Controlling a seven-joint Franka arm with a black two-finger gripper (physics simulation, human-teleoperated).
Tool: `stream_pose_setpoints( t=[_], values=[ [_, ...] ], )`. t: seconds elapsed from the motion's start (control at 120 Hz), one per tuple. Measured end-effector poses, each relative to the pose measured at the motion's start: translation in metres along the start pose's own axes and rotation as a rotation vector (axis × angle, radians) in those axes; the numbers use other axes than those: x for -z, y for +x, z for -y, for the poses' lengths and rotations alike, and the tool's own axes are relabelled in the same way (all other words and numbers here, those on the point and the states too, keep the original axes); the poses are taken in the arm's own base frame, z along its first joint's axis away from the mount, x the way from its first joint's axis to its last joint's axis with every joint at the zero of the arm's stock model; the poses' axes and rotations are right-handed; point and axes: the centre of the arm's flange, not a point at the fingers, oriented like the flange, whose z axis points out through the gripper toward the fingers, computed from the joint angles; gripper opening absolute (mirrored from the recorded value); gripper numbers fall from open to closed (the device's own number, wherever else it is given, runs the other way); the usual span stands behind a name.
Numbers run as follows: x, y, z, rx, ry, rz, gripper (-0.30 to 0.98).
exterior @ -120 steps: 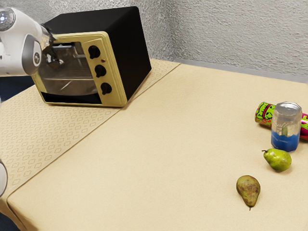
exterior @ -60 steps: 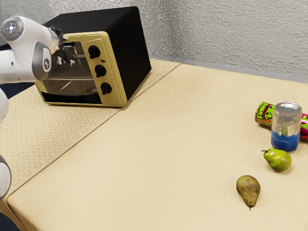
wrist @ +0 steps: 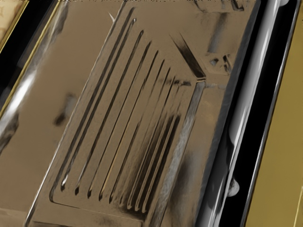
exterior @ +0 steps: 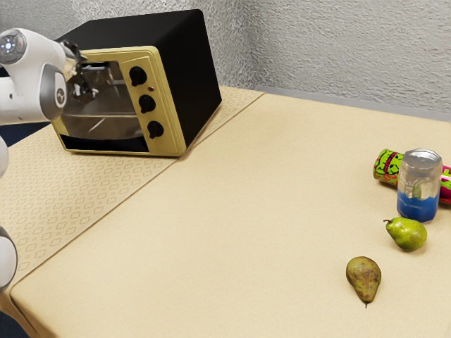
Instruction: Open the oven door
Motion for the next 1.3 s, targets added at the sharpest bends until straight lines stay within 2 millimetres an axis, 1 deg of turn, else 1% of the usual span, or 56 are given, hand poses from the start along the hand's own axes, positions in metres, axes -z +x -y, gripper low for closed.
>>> stream_pose_setpoints(
  t=[0.083, 0.233, 0.45, 0.65, 0.717, 0.85, 1.0, 1.133, 1.233, 1.3],
  values=[
    [-0.001, 0.0, 0.0, -0.002, 0.0, -0.001, 0.68],
    [-0.01, -0.001, 0.007, -0.006, 0.011, 0.001, 0.68],
    [-0.011, -0.004, 0.004, -0.011, -0.005, 0.008, 0.68],
    [-0.028, -0.012, 0.019, -0.016, 0.012, 0.02, 0.68],
    [-0.03, -0.015, 0.02, -0.015, 0.007, 0.027, 0.68],
    [-0.033, -0.009, 0.025, -0.029, 0.018, 0.009, 0.68],
    [-0.021, -0.001, 0.029, -0.039, 0.041, -0.011, 0.68],
    [-0.008, 0.007, 0.038, -0.036, 0.076, -0.024, 0.68],
    [0.013, 0.02, 0.043, -0.024, 0.1, -0.04, 0.68],
    [0.027, 0.026, 0.051, -0.015, 0.122, -0.046, 0.68]
  ],
)
